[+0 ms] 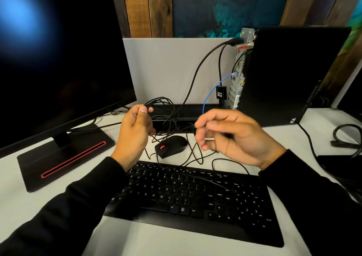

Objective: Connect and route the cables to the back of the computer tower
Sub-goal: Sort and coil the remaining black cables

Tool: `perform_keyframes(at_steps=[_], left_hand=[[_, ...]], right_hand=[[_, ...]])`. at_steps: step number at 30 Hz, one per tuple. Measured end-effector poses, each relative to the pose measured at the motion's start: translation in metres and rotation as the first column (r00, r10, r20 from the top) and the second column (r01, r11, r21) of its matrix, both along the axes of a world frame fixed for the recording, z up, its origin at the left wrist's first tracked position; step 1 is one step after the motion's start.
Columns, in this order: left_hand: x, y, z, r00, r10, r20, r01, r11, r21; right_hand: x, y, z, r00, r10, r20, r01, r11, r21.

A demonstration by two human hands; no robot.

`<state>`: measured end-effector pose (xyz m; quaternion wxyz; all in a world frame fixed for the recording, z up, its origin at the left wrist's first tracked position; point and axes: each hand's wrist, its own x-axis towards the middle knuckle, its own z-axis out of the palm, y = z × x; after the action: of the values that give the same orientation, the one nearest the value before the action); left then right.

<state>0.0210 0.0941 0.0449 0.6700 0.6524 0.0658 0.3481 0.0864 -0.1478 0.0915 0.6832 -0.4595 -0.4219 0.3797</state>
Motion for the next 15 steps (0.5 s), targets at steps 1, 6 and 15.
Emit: perform_keyframes(at_steps=[1,6,15], left_hand=[[0.001,-0.003,0.0,1.0,-0.031,-0.001,0.031,0.998,-0.049],[0.003,-0.004,0.008,0.987,-0.153,0.04,0.15,0.818,-0.556],[-0.002,0.032,-0.001,0.984,-0.033,-0.175,-0.088,0.766,-0.636]], right_hand=[[0.003,-0.002,0.001,0.992,0.084,-0.093,-0.078,0.995,0.062],[0.017,-0.015,0.008,0.923,0.327,-0.203,-0.239,0.9,0.365],[0.064,-0.025,0.006,0.511,-0.709,-0.486,0.84,0.532,0.108]])
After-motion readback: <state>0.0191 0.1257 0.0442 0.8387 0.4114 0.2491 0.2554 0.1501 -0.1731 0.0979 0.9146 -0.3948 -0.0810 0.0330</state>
